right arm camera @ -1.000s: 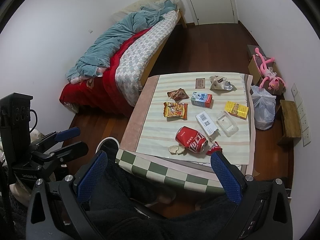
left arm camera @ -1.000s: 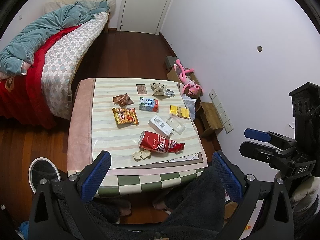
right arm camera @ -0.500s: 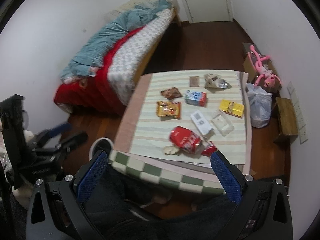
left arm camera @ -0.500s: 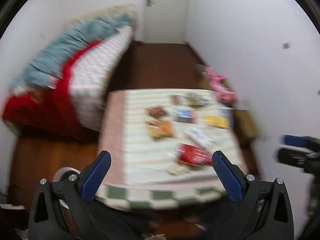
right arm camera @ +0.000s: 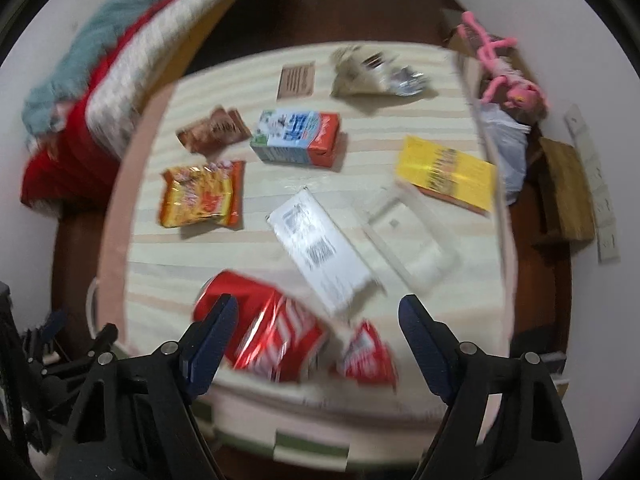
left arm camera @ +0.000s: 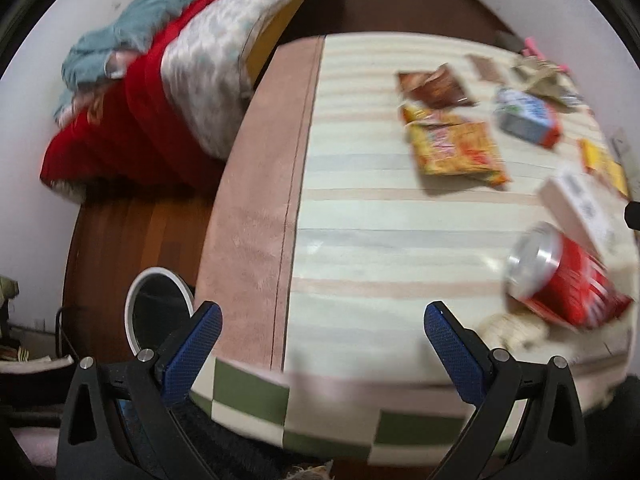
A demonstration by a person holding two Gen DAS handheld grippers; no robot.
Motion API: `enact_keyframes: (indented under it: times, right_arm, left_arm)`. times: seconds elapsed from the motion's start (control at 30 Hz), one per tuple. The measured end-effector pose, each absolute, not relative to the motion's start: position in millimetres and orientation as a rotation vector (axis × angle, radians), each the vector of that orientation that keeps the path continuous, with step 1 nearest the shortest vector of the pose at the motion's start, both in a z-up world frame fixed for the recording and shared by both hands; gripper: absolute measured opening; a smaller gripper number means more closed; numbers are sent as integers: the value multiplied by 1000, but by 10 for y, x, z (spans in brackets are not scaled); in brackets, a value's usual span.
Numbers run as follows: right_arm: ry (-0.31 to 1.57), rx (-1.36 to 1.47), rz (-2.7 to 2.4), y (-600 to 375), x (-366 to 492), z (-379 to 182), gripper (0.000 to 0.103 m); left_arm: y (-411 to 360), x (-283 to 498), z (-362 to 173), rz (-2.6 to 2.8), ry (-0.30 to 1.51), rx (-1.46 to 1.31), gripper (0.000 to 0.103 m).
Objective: Collect trash
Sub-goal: 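Grasp the orange chip bag with the left tool while the right tool grasps the white barcode box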
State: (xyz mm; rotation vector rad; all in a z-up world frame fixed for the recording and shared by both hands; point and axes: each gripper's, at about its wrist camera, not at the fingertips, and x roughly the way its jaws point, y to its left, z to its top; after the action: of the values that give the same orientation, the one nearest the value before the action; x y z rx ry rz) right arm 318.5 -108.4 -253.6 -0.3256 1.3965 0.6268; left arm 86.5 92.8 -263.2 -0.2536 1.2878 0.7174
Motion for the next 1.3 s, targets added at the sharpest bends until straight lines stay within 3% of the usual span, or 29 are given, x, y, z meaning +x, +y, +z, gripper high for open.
enact_keyframes:
  times: [0.2, 0.23, 0.3, 0.47, 0.57, 0.67, 0.73, 0.83, 0.93, 1.3]
  right_arm:
    - [1467, -462, 644, -641, 3277, -3012, 82]
    - [1473, -462, 642, -630, 3283, -3036, 80]
    - [1484, -431, 628, -603, 3344, -3103, 62]
    - [1493, -293, 590, -632, 3533, -3102, 60]
    - [1524, -251, 571, -609, 3663, -3155, 60]
    - [1581, -262, 552, -578, 3682, -3279, 63]
    - [1589, -285, 558, -560, 3663, -3318, 64]
    - [1571, -325, 567, -542, 3602, -3332, 64]
    - [1537, -379, 557, -488, 3523, -3312, 53]
    - [1417, -269, 601, -454, 3374, -2740, 52]
  left_arm:
    - [1235, 1173, -2778, 691, 1312, -252, 103]
    - [1305, 1237, -2764, 671, 1302, -284, 103]
    - [1433, 1366, -2754, 621, 1285, -384, 103]
    - [1552, 1727, -2756, 479, 1224, -584, 101]
    - [1464, 1996, -2853, 409, 1233, -617, 85]
    - [1379, 2201, -2982, 388, 1268, -596, 61]
    - [1353, 2304, -3054, 387, 1285, -561, 30]
    - [1266, 2349, -3059, 401, 1286, -517, 7]
    - [1214, 2302, -2985, 444, 1273, -483, 4]
    - [1273, 1769, -2253, 556, 1124, -372, 3]
